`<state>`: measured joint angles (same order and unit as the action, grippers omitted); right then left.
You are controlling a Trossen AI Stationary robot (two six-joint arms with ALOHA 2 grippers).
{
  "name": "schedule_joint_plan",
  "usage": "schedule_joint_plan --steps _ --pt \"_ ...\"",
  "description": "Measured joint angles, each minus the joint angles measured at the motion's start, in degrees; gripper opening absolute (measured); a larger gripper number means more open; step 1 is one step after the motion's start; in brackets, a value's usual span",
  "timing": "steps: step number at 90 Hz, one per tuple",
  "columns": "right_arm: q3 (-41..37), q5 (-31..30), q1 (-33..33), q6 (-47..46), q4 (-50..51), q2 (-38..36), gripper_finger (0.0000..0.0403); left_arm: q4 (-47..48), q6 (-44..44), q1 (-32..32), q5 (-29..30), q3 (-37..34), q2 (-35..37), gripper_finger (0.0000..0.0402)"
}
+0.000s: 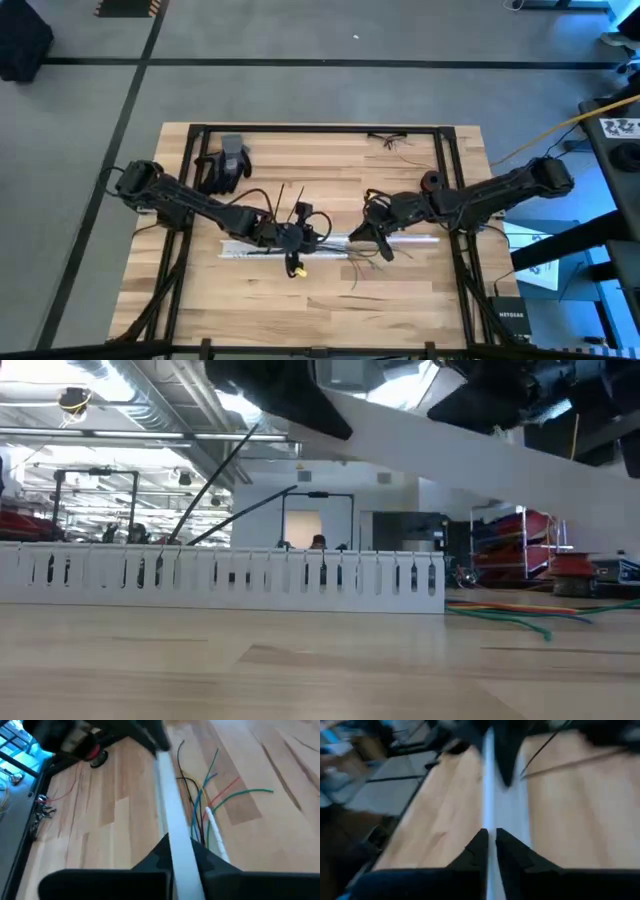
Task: Ziptie cables
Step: Close the white cable duct
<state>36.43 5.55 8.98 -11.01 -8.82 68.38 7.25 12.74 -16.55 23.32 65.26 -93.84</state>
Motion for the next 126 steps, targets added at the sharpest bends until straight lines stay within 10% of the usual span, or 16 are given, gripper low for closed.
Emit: schedule_joint_plan --steps 38,76,126 --pt "19.7 -40.6 9.8 29.1 29.4 4.0 0.0251 -1.6 -23.4 7.6 -0.9 -0.2 0.0 0.0002" --pt "19.8 -69.8 15.1 32.3 18.8 22.9 0.0276 -11.0 -31.7 9.8 -3.3 -1.2 0.0 0.0003" --pt "19.8 -66.4 14.5 27.8 12.8 24.0 0.0307 -11.6 -32.3 10.0 -3.6 -1.2 0.1 0.0003"
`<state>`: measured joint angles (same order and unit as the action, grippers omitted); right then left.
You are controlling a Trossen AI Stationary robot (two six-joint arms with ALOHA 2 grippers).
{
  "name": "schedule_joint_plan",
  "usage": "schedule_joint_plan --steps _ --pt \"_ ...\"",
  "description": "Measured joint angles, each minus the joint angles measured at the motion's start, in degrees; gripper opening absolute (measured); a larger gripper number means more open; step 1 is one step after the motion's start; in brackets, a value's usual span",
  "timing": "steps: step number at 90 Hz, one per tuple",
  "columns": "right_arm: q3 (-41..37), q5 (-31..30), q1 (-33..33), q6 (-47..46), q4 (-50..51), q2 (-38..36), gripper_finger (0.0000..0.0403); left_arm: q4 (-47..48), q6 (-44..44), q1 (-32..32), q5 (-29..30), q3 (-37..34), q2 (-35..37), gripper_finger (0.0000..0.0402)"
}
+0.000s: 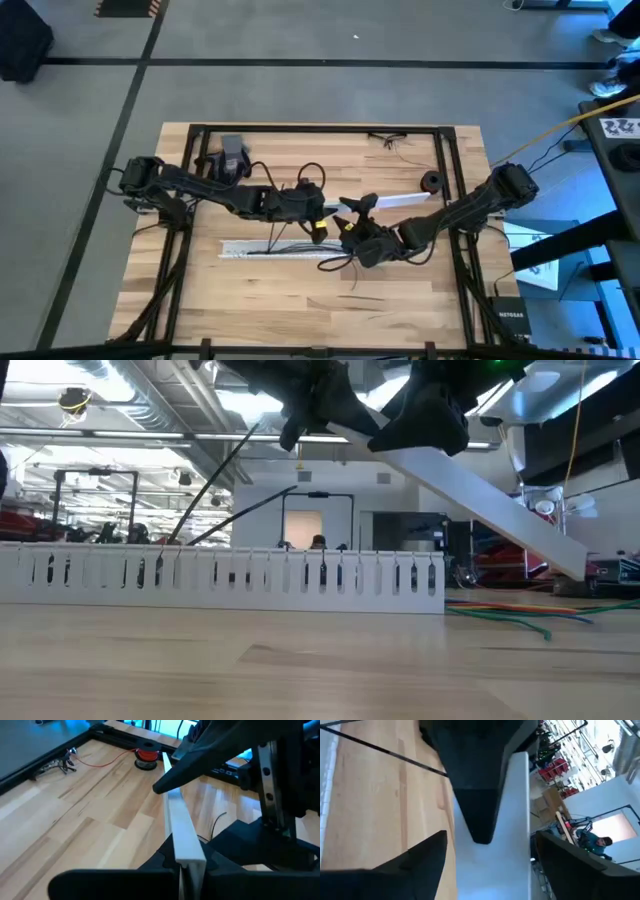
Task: Ziptie cables
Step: Close the white cable duct
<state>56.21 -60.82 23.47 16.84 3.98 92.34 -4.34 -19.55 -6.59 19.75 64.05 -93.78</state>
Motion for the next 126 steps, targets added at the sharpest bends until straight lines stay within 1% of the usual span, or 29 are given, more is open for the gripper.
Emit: schedule_joint_plan --steps 14,23,34,49,67,75,90,104,126 --pt "0.0 -0.6 -1.1 0.4 0.1 0.5 0.0323 -1.7 -0.3 -0.2 0.1 0.0 0.0 0.0003" --pt "-0.1 -4.5 -1.1 3.4 0.5 0.7 0.0322 -1.9 -0.6 -0.3 0.1 0.0 0.0 0.0003" --pt "-0.1 -6.8 -1.1 6.0 0.1 0.6 0.0312 -2.2 -0.7 -0.3 0.1 0.0 0.0 0.0003" --pt "-0.1 -5.6 -1.0 6.1 0.6 0.6 0.0281 -2.2 -0.5 -0.3 0.1 0.0 0.0 0.0003" --pt "-0.1 -5.1 -1.0 6.2 1.0 0.6 0.0214 -2.3 0.7 -0.3 0.2 0.0 0.1 0.0003" --pt "-0.1 -4.1 -1.1 6.1 1.7 0.6 0.0213 -2.2 1.7 -0.5 0.2 0.0 0.1 0.0004" --pt "0.0 -4.1 -1.4 6.1 1.9 0.6 0.0213 -2.1 2.9 -0.6 0.3 0.0 0.0 0.0004" --pt "0.0 -3.9 -1.7 6.2 1.9 0.6 0.0227 -2.0 3.3 -0.6 0.3 0.0 0.0 0.0004" --pt "0.0 -3.4 -1.8 6.1 2.0 0.6 0.0225 -1.9 3.3 -0.6 -0.1 0.0 0.0 0.0004"
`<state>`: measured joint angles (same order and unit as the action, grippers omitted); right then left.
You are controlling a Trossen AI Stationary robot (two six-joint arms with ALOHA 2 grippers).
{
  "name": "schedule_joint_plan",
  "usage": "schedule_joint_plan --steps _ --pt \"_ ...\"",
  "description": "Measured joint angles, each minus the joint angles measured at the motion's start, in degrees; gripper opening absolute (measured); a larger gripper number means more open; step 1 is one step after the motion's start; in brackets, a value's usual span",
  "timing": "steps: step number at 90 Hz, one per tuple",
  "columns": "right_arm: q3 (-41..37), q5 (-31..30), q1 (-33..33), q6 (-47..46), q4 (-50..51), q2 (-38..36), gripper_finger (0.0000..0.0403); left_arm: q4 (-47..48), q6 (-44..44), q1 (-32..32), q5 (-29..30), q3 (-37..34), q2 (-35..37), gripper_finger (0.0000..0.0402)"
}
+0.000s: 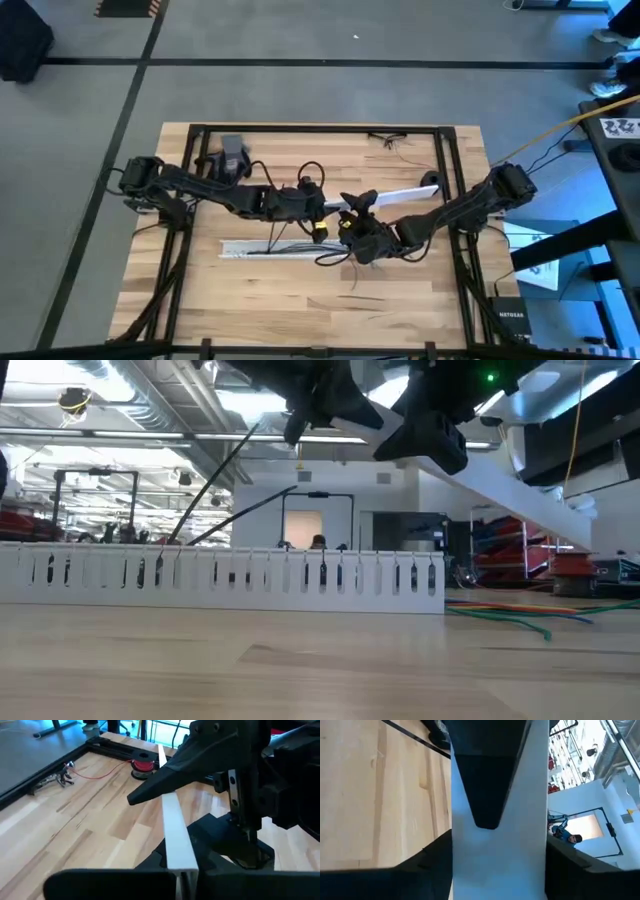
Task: Ziptie cables
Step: Close the white cable duct
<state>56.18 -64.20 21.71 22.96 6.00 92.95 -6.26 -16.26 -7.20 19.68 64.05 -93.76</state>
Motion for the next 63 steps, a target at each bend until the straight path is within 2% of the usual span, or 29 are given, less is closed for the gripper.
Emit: schedule_joint_plan --steps 9,19,44,63 --pt "0.0 0.0 0.0 0.6 0.0 0.0 0.0227 0.0 -0.7 0.0 0.0 0.0 0.0 0.0002" --pt "0.0 -0.3 0.0 5.8 -0.2 -0.1 0.0244 0.0 -2.7 0.3 -0.3 0.0 0.0 0.0002" --pt "0.0 -6.8 0.0 17.5 -1.9 -0.1 0.0288 -4.0 -8.7 0.6 -0.4 0.0 0.0 0.0001" --pt "0.0 -7.7 0.0 18.0 -2.0 -0.1 0.0289 -4.1 -8.7 0.5 -0.4 0.0 0.0 0.0001"
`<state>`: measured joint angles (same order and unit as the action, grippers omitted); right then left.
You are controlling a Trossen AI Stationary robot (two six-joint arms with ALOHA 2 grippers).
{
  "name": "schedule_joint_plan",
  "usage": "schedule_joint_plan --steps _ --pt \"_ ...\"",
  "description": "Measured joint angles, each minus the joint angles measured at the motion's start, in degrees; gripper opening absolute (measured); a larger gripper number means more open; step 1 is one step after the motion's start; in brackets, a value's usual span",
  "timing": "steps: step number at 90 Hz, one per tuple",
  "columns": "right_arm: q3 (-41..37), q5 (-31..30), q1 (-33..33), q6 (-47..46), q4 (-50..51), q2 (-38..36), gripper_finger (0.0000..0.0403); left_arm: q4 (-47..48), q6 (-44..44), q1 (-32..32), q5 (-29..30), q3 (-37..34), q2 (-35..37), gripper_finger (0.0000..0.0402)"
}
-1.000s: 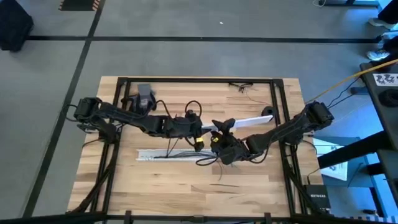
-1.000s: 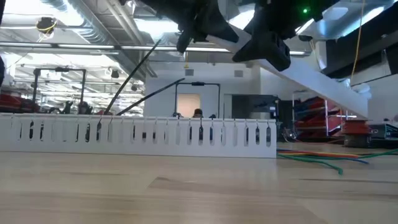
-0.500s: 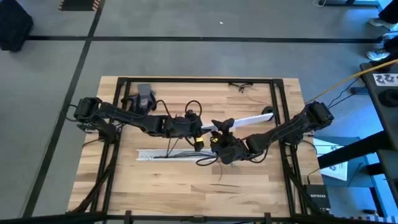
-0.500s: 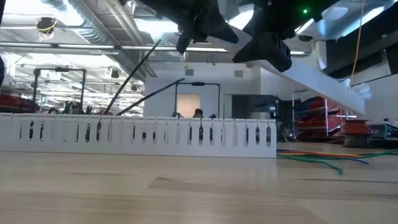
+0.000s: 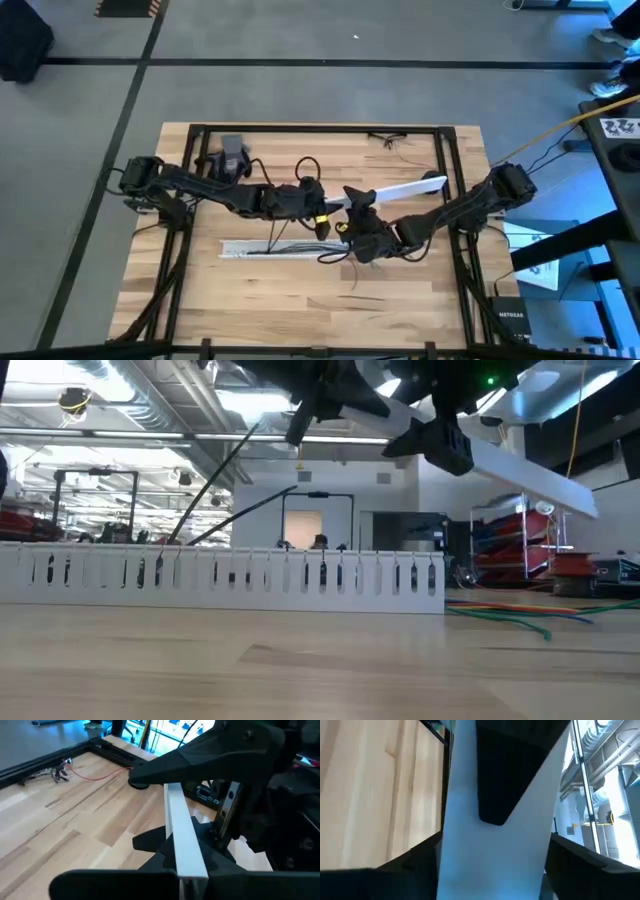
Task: Ziptie cables
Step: Close the white cable duct
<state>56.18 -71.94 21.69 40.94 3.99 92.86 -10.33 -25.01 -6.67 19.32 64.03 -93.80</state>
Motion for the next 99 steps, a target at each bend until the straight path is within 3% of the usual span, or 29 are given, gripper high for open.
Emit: schedule_joint_plan --steps 9,23,48,63,79,99 --pt "0.0 0.8 0.0 0.0 -0.3 0.0 0.0273 0.1 0.4 -0.1 0.1 0.0 0.0 0.0" --pt "0.0 0.5 0.0 -0.2 -0.9 0.0 0.0214 0.0 0.9 -0.1 0.1 0.0 0.0 0.0001" --pt "0.0 2.0 0.0 -0.2 -1.0 0.0 0.0214 0.8 4.4 -0.1 -0.1 0.0 0.0 0.0033" --pt "0.0 4.5 0.0 -1.4 -1.1 0.0 0.0214 4.7 9.8 -0.2 -5.2 0.0 3.2 0.0079" --pt "0.0 12.3 0.0 -6.5 -0.1 0.0 0.0214 17.7 19.7 -1.3 -5.8 0.0 8.4 0.0123" --pt "0.2 27.2 0.0 -23.6 9.1 0.0 0.0214 32.4 20.4 -4.0 -5.6 0.0 9.9 0.0138"
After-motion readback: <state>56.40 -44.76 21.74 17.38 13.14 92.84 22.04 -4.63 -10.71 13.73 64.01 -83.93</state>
